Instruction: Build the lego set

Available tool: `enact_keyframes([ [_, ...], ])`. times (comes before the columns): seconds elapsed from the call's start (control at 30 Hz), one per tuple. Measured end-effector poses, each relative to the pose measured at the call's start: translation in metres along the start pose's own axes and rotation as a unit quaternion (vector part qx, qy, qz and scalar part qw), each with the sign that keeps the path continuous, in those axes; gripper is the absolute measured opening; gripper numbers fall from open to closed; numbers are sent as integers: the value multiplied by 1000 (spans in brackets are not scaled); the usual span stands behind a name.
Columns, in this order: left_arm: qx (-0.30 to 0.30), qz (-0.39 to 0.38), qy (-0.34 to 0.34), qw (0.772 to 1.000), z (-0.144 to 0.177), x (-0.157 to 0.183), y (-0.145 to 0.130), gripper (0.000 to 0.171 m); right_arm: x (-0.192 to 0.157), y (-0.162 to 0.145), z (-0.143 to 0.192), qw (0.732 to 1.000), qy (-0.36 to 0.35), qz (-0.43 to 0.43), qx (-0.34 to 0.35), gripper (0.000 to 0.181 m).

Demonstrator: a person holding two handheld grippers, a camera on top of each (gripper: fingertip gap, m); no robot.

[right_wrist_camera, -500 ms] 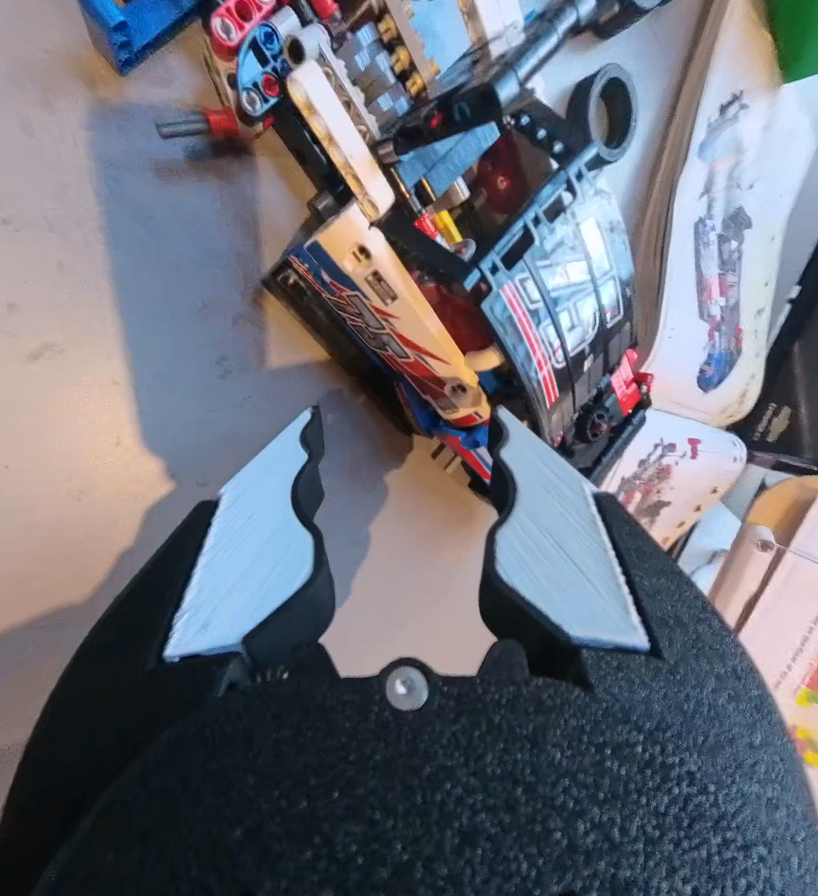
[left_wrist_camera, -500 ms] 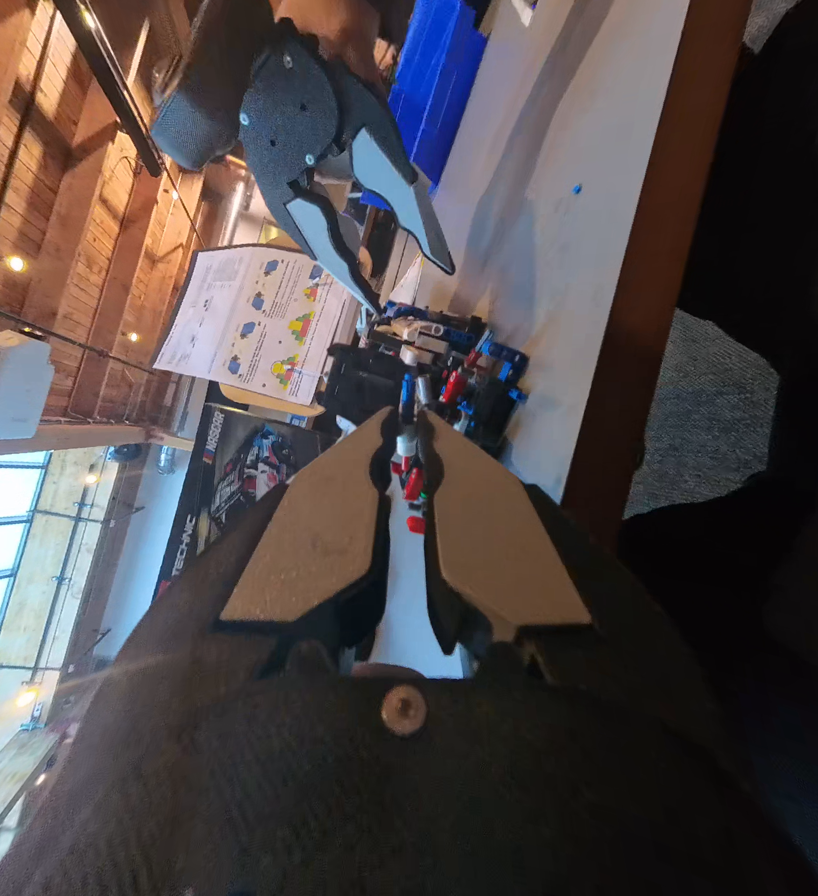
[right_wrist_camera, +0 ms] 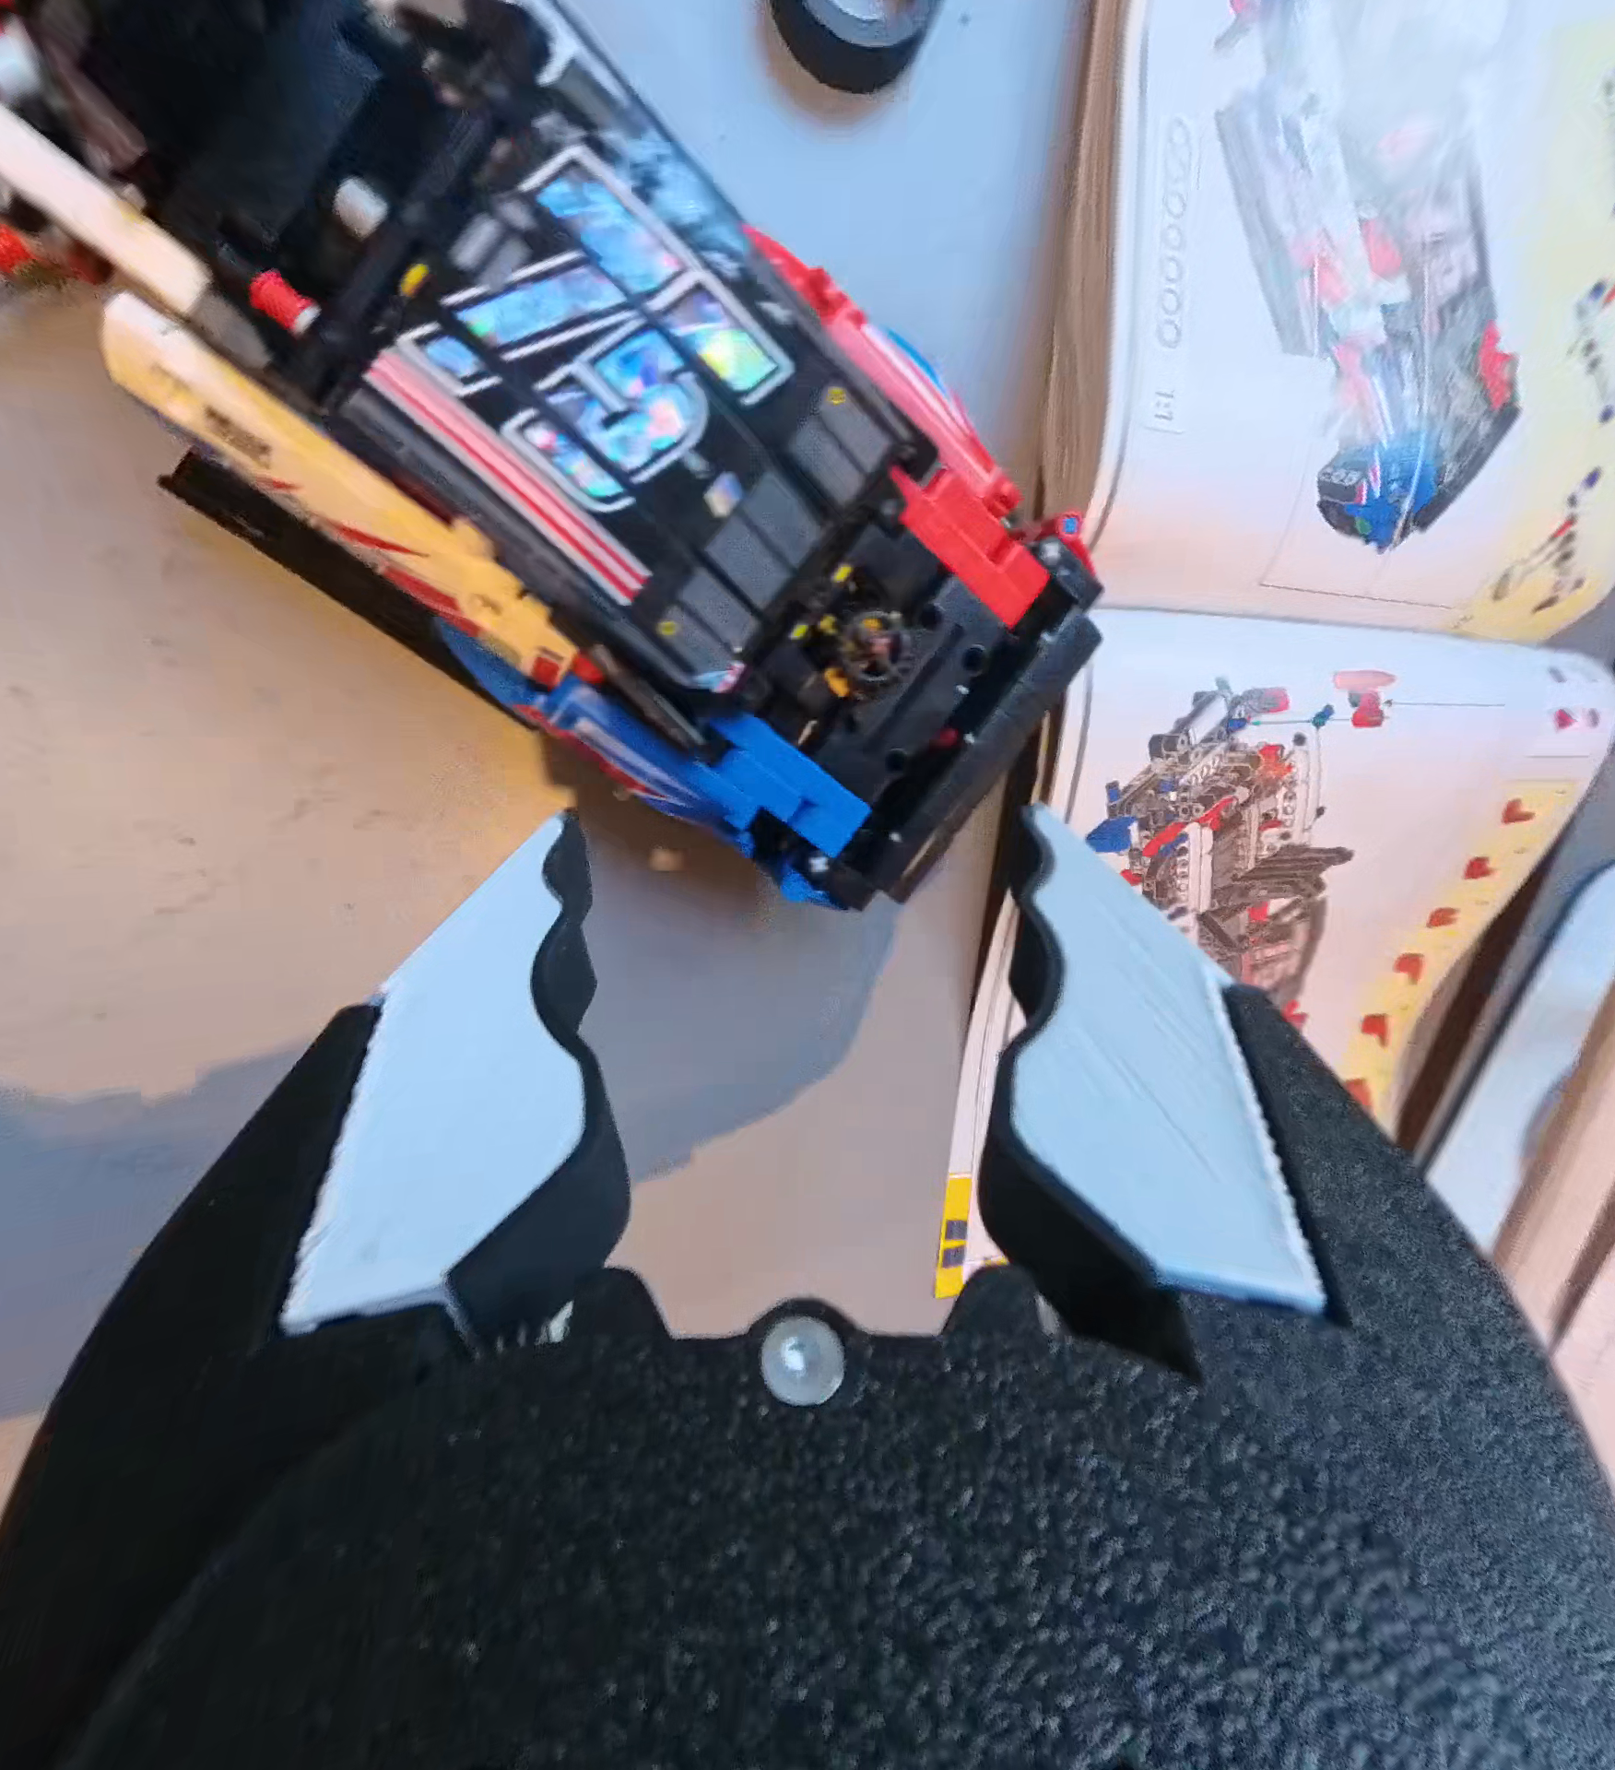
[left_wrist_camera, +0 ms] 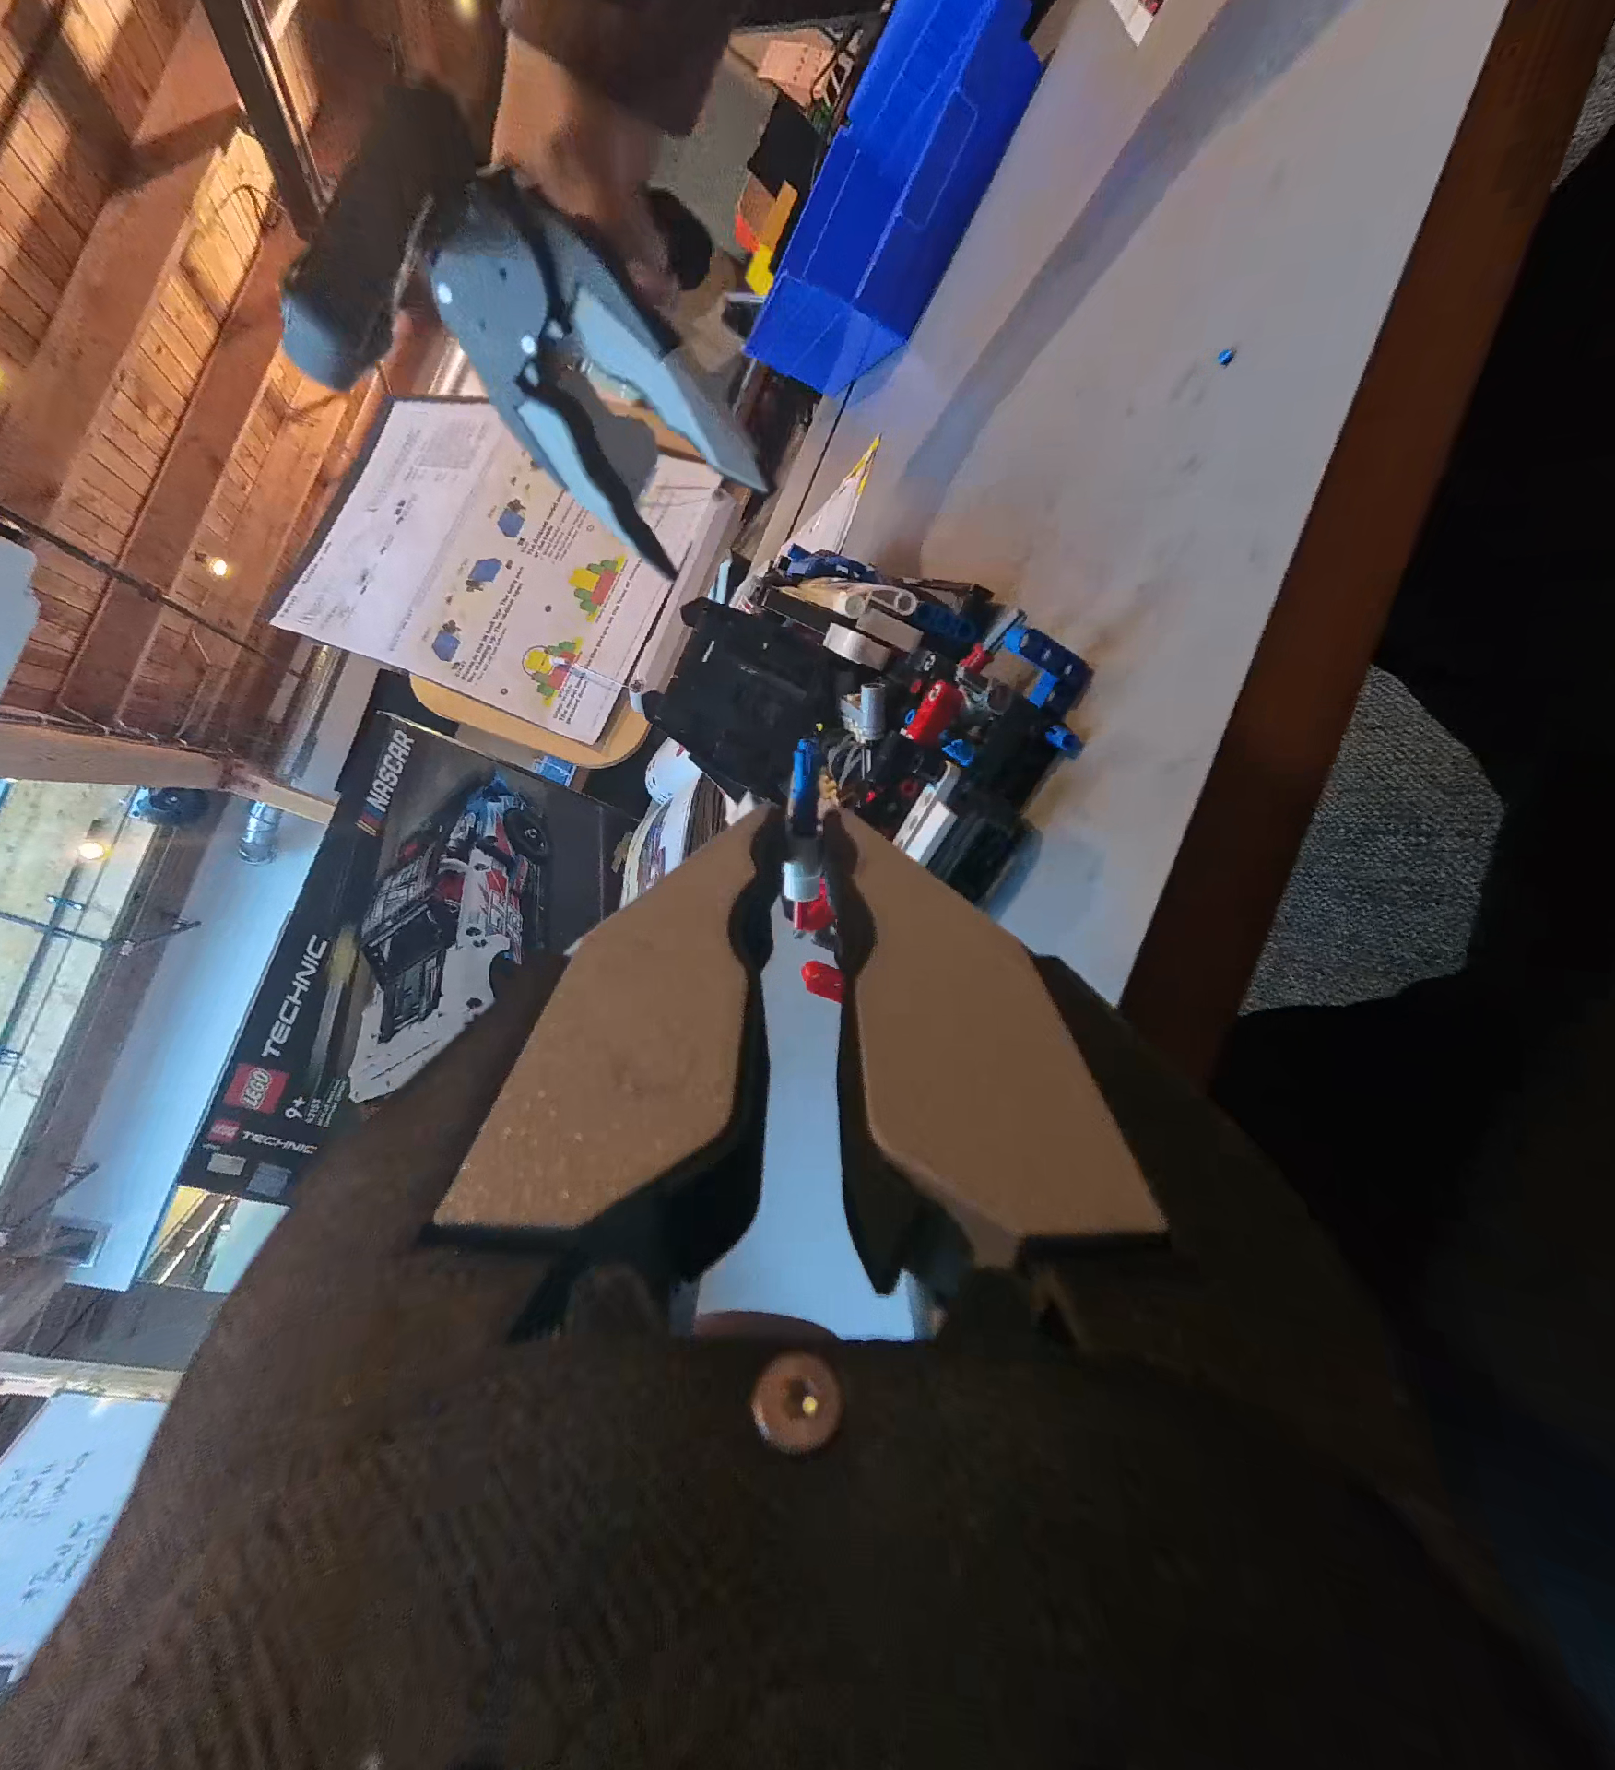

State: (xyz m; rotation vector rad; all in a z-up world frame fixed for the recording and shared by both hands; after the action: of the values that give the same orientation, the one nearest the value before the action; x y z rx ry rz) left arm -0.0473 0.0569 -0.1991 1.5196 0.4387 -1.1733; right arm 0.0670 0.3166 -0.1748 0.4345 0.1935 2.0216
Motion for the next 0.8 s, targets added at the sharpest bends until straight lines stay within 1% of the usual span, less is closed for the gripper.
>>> enact_keyframes([
  [0.1, -4, 10, -1, 1000, 1, 1, -3, 5, 16, -10, -4, 992, 90, -87, -2, 91],
  [0.17, -5, 19, 0, 1000, 2, -1, -4, 5, 23, -19, -11, 977, 143, -155, 16, 85],
  [0.23, -4, 26, 2, 1000, 4, -3, -6, 5, 28, -32, -19, 964, 164, -204, 36, 72],
  [0.3, -3, 34, 2, 999, 5, -4, -8, 5, 29, -35, -25, 942, 198, -261, 70, 63],
  [0.37, 1, 39, 0, 999, 4, -5, -8, 5, 30, -30, -28, 915, 232, -314, 106, 58],
  [0.43, 4, 38, -2, 999, 3, -6, -9, 5, 30, -23, -29, 889, 260, -349, 143, 54],
  [0.47, 4, 39, -4, 999, 3, -6, -10, 5, 28, -20, -31, 880, 270, -359, 152, 54],
  [0.5, 2, 40, -6, 999, 3, -6, -12, 5, 24, -22, -34, 880, 268, -363, 147, 50],
  [0.6, -4, 37, -9, 999, 4, -7, -16, 5, 7, -31, -36, 901, 234, -345, 122, 38],
  [0.63, -6, 36, -8, 999, 5, -7, -18, 4, -3, -33, -33, 904, 233, -339, 117, 38],
  [0.73, -17, 30, 3, 999, 8, -15, -24, 5, -45, -34, -20, 902, 251, -331, 115, 46],
  [0.8, -25, 28, 18, 999, 12, -24, -30, 5, -83, -34, -11, 910, 258, -306, 108, 42],
])
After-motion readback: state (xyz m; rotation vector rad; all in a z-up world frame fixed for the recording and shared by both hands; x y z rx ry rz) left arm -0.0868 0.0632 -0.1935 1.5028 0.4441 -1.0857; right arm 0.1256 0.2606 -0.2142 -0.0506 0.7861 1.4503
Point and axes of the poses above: each gripper's, where its closed fingertips meet, z back along the fingers, y out of its top, x = y × z across the jaws, the point moved 2 cm from there along z, back along the fingers, and after that the axes turned 2 degrees about z, right-handed, at the moved point
